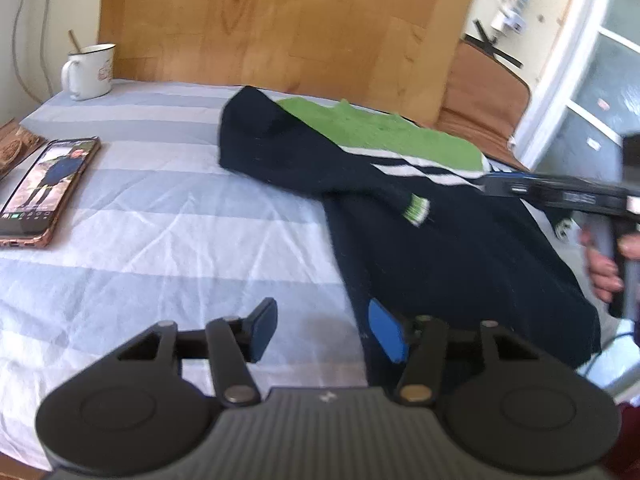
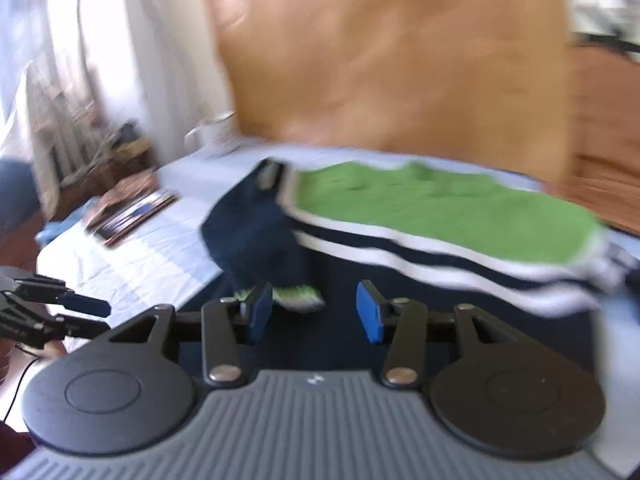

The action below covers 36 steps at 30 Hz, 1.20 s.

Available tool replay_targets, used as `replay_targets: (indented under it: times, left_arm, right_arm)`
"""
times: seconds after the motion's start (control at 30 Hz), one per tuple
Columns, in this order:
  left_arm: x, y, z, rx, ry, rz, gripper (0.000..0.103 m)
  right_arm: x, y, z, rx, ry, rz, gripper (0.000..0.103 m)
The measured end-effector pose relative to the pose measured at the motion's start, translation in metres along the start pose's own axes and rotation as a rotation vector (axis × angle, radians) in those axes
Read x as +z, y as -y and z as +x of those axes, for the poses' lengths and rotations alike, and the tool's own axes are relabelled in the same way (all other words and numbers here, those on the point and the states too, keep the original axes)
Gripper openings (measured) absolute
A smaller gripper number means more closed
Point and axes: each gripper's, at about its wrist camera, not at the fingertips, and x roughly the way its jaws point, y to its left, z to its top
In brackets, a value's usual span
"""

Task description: Fold small clothes

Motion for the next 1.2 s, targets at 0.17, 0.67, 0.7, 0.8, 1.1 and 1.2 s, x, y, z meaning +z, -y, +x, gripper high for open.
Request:
replay_targets:
  times: [0.17,0.67,0.7,0.8,1.1,1.2]
  left_arm:
    - [0.009,-0.017,0.003,0.067,-0.010,-0.053,0.052]
    - [0.117,-0.006,0.057,0.184,0.049,0.001,0.066]
    - [0.132,-0.004,0.070,0.168,0.055,0.000,0.068]
    - [0.171,0.006,0.118,0.169,0.047,0.027,0.082]
    - [0.211,-0.004,0.225,0.207,-0.087,-0.026,0.059]
    - [0.208,0.004,0.232,0.235,-0.038,-0.020,0.028]
  right_arm:
    - [0.034,0.015,0.099,0.147,-0.133,0.032,0.050]
    - [0.101,0.086,0.051,-0.099,-0.161,-0.343,0.010]
    - [0.101,0.099,0.054,-0.135,-0.170,-0.336,0.010]
    - [0.095,0.134,0.076,-0.216,-0.202,-0.281,0.013]
    - [0.066,0.204,0.055,-0.229,-0.137,0.060,0.068]
    - [0.058,0.219,0.052,-0.177,-0.133,0.205,0.027]
